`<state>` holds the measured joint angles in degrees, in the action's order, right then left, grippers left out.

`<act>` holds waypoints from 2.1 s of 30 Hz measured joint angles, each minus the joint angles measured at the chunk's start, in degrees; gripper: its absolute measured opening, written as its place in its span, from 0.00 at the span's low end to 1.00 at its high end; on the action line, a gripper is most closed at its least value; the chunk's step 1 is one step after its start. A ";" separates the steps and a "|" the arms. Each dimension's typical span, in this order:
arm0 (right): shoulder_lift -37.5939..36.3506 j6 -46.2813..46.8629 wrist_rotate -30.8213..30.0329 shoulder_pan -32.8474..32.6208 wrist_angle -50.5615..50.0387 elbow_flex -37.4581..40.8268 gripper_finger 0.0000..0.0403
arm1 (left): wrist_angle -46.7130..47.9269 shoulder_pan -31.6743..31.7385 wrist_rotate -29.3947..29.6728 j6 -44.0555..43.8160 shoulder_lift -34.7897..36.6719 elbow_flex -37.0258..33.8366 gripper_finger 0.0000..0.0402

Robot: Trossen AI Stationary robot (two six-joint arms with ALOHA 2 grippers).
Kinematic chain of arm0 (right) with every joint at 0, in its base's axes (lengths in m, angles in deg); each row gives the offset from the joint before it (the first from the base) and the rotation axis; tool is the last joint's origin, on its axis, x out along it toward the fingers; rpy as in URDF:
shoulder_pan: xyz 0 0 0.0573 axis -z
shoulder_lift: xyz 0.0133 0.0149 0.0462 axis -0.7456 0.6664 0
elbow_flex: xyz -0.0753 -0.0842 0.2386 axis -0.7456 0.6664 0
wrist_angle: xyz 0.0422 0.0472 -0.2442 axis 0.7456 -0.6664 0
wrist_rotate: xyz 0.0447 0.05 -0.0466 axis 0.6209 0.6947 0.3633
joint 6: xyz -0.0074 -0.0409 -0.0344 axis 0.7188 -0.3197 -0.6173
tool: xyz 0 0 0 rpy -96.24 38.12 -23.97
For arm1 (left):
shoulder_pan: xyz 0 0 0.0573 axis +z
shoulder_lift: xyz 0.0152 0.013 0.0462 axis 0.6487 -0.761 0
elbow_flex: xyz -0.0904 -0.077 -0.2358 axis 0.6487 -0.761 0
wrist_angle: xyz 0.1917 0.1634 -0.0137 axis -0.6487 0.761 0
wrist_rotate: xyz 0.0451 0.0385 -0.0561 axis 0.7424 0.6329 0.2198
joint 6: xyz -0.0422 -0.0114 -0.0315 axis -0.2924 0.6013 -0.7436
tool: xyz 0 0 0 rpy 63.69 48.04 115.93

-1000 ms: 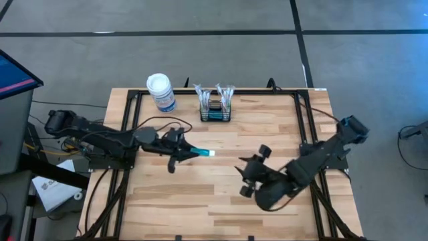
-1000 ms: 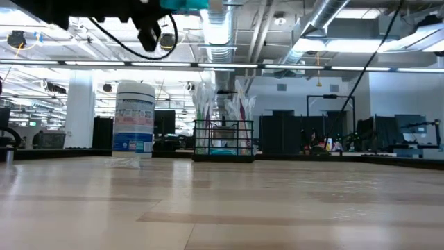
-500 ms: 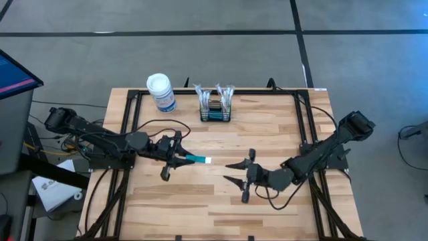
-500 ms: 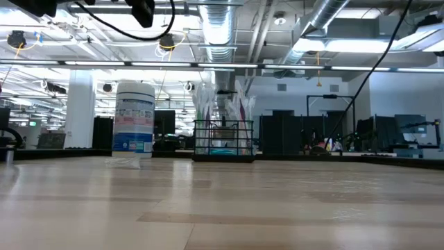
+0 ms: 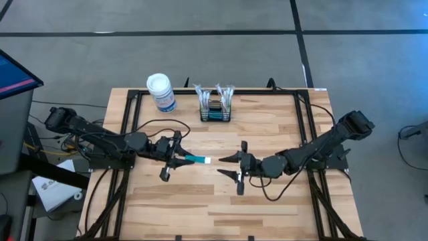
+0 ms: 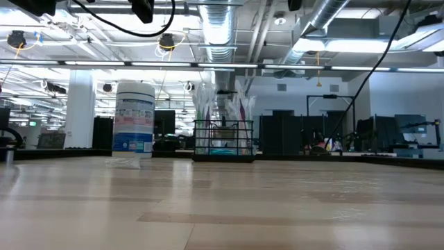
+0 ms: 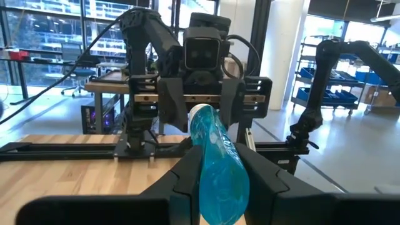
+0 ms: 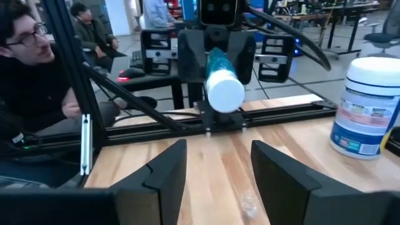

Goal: Pick & Place toothbrushing station
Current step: Put the blue mouthwash into the black wire organizer

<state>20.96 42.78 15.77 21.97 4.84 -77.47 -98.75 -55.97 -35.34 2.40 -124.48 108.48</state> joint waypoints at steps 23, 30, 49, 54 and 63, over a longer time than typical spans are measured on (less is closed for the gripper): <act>4.24 -0.70 7.32 4.94 9.11 -0.29 0.43 | -8.43 -0.16 3.81 4.47 -7.40 0.57 0.17; 5.63 -2.16 7.90 5.84 12.14 -0.07 0.43 | -8.96 -0.26 4.07 4.49 -8.09 0.52 0.17; 5.62 -2.08 10.62 7.75 14.09 -0.13 0.41 | -11.22 -0.26 3.98 5.98 -9.82 0.52 0.17; 5.62 -1.97 10.64 8.00 14.03 -0.13 0.39 | -12.52 -0.16 3.85 6.31 -10.69 0.52 0.17; 5.62 -1.97 12.92 8.00 13.92 -0.13 0.34 | -13.68 -0.15 3.56 7.51 -11.18 0.77 0.17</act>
<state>26.58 40.82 28.69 29.97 18.76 -77.60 -112.43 -56.13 -31.78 9.90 -135.67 109.25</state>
